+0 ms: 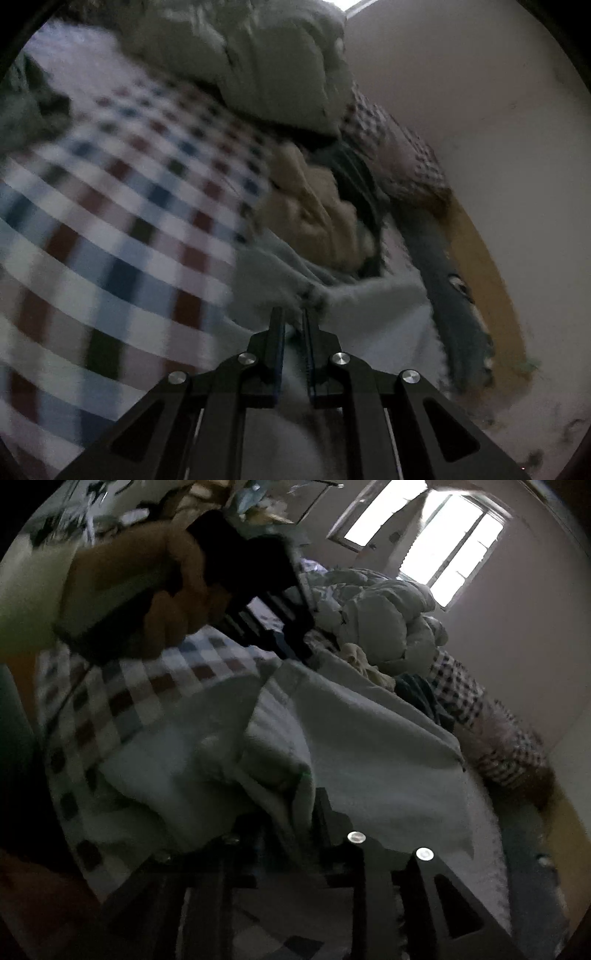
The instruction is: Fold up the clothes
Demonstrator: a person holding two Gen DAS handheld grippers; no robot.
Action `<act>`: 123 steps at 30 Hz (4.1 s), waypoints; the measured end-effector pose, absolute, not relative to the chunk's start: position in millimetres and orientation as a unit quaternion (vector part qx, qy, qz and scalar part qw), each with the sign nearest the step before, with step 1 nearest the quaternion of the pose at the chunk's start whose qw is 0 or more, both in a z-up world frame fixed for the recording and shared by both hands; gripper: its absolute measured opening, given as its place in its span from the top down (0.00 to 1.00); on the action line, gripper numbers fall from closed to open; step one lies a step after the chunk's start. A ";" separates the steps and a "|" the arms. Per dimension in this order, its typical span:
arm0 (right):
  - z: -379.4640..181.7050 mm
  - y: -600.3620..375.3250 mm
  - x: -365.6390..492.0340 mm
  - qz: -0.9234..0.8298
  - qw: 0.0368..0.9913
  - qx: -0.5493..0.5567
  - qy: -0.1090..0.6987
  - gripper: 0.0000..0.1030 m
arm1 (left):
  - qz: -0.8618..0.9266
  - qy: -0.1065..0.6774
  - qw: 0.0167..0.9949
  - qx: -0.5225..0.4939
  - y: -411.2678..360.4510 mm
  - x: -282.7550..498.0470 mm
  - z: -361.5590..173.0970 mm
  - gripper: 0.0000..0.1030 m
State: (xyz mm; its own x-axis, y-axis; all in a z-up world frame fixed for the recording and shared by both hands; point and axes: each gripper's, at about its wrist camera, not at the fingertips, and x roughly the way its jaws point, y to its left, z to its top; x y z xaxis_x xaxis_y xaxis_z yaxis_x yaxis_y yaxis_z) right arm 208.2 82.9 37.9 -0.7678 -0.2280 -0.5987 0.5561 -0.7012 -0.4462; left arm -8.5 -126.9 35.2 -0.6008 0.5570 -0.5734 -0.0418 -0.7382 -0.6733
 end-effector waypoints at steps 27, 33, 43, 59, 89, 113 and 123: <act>42.4 179.7 145.9 -0.924 0.154 0.350 0.001 0.59 | 0.882 -0.145 0.247 -0.375 -32.1 83.7 49.9 0.48; 43.0 182.4 150.1 -0.922 0.148 0.357 0.011 0.61 | 0.888 -0.119 0.213 -0.389 -34.2 84.0 50.8 0.75; 131.6 206.7 110.7 -0.956 0.124 0.263 -0.035 0.58 | 0.897 -0.175 0.210 -0.348 -34.4 31.7 113.8 0.75; 64.9 189.8 -37.9 -0.926 0.108 0.362 -0.003 0.87 | 0.897 -0.081 0.141 -0.410 0.9 -40.7 33.2 0.82; 46.1 164.1 94.6 -0.935 0.081 0.344 0.033 0.86 | 0.923 0.004 0.127 -0.363 1.7 79.7 36.6 0.75; 67.4 196.7 138.5 -0.925 0.135 0.355 0.011 0.52 | 0.911 -0.197 0.145 -0.331 -98.8 113.7 56.4 0.20; 118.1 270.3 128.5 -0.912 0.172 0.370 -0.024 0.19 | 0.869 -0.218 0.154 -0.417 -118.3 75.5 33.7 0.20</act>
State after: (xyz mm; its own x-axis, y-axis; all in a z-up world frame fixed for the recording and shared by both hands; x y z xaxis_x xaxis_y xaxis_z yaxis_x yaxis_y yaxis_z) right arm 128.5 270.3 118.1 -0.6662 -0.3325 -0.6675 0.2969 -0.9394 0.1716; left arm 75.5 -118.3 33.7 -0.6046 0.4489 -0.6580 -0.0855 -0.8579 -0.5067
